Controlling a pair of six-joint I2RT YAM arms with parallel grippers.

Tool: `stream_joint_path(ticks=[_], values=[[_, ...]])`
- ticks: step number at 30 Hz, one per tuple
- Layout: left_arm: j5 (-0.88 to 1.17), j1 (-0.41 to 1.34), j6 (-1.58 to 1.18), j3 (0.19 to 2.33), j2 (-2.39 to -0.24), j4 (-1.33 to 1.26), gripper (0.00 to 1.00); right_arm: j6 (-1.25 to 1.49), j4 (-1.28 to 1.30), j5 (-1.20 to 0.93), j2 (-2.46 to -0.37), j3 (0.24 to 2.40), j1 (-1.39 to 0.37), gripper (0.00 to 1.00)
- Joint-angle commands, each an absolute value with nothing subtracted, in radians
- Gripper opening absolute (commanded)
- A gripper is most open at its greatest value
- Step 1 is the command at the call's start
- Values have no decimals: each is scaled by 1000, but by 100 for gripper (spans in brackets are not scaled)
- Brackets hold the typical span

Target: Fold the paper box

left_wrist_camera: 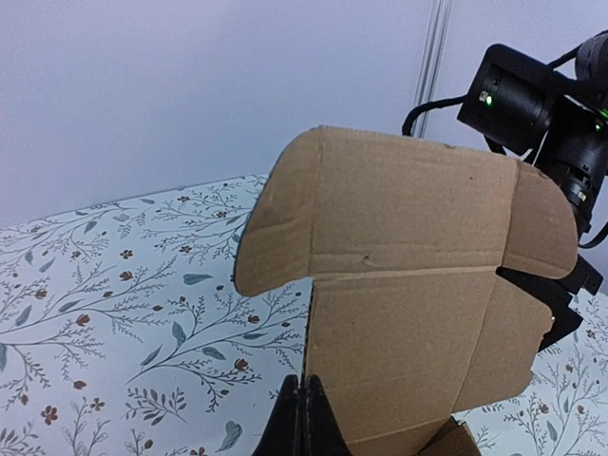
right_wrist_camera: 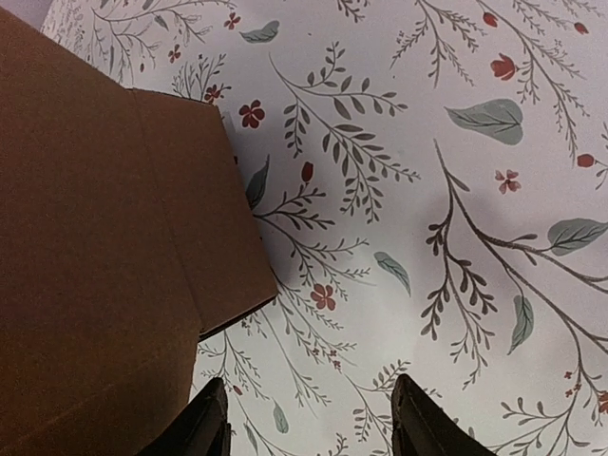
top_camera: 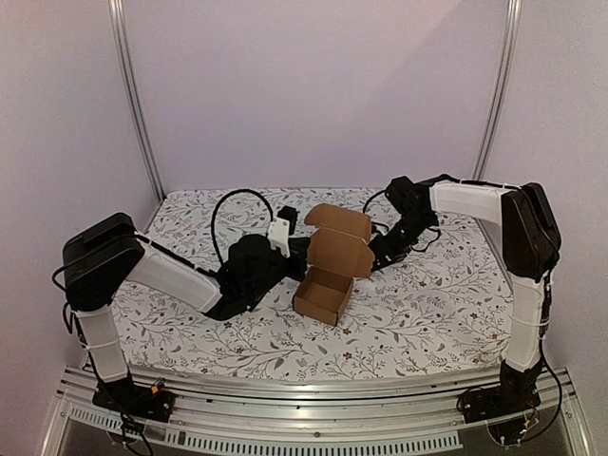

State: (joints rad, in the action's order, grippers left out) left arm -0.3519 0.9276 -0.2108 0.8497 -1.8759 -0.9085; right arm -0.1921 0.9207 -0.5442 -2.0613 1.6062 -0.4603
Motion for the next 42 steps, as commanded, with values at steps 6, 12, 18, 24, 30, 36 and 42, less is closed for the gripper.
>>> stream_joint_path(ticks=[6, 12, 18, 24, 30, 36, 42], values=[[-410, 971, -213, 818, -1926, -953, 0, -205, 867, -649, -1988, 1542, -461, 57], [-395, 983, -181, 790, -1921, -963, 0, -324, 888, -739, -1929, 1465, -461, 60], [-333, 990, -195, 778, -1922, -961, 0, -364, 859, -842, -1879, 1420, -465, 61], [-325, 995, -218, 751, -1917, -982, 0, -369, 834, -822, -1861, 1410, -502, 61], [-347, 1001, -228, 693, -1905, -1034, 0, -402, 835, -790, -1843, 1401, -566, 61], [-352, 999, -170, 713, -1856, -1005, 0, -512, 905, -786, -1823, 1414, -568, 63], [-270, 984, -143, 836, -1807, -768, 0, -554, 916, -814, -1812, 1406, -568, 63]])
